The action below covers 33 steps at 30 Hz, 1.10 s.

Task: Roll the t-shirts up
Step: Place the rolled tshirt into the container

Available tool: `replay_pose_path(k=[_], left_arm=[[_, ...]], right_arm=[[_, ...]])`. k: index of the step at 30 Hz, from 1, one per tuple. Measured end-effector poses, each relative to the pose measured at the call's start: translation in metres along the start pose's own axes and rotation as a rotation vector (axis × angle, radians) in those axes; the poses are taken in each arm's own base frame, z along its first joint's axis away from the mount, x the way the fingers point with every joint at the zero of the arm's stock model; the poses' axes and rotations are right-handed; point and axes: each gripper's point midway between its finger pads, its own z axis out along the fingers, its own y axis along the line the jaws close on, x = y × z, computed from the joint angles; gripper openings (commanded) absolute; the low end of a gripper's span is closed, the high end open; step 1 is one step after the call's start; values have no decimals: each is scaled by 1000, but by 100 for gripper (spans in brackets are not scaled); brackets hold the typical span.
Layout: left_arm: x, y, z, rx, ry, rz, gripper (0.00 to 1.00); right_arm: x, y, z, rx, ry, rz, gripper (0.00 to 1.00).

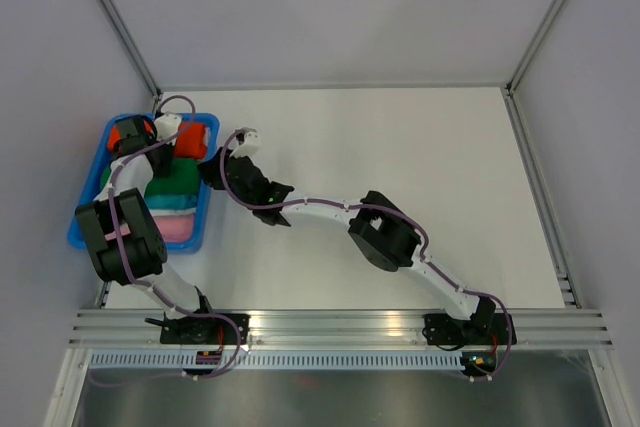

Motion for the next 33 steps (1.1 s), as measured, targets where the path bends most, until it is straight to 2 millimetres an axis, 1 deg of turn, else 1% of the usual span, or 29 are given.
replay_pose_path(k=[2,5,7,11,13,17,20,21,24,29,31,33], left_arm=[[-1,-1,2,3,-16,6,10],[-2,-2,5,4,-36,22,10],[-4,-3,6,12,-54,30,13],[-12,-4,-1,28,-89,32,15],[-21,-4,-7,40,-108,33,15],[-50,8,-22,30,-167,44,16],[-62,10,-35,31,-201,50,16],[-64,10,-39,35,-208,49,16],[-67,3,-52,66,-216,45,16],[-69,-19,-76,126,-225,57,15],[-72,-30,-76,145,-225,75,15],[-70,-39,-65,163,-196,85,14]], right_arm=[[-1,-4,-4,13,3,-28,39],[4,-14,-9,35,24,-70,39],[8,-21,-13,44,33,-90,39],[7,-28,-26,48,50,-138,39],[7,-32,-32,53,60,-161,39],[4,-37,-44,58,70,-205,39],[3,-42,-53,64,75,-226,38],[-1,-40,-56,61,72,-227,37],[-4,-42,-64,62,72,-235,36],[-8,-43,-71,55,59,-239,34],[-8,-46,-75,57,59,-240,34],[-7,-51,-80,62,63,-240,34]])
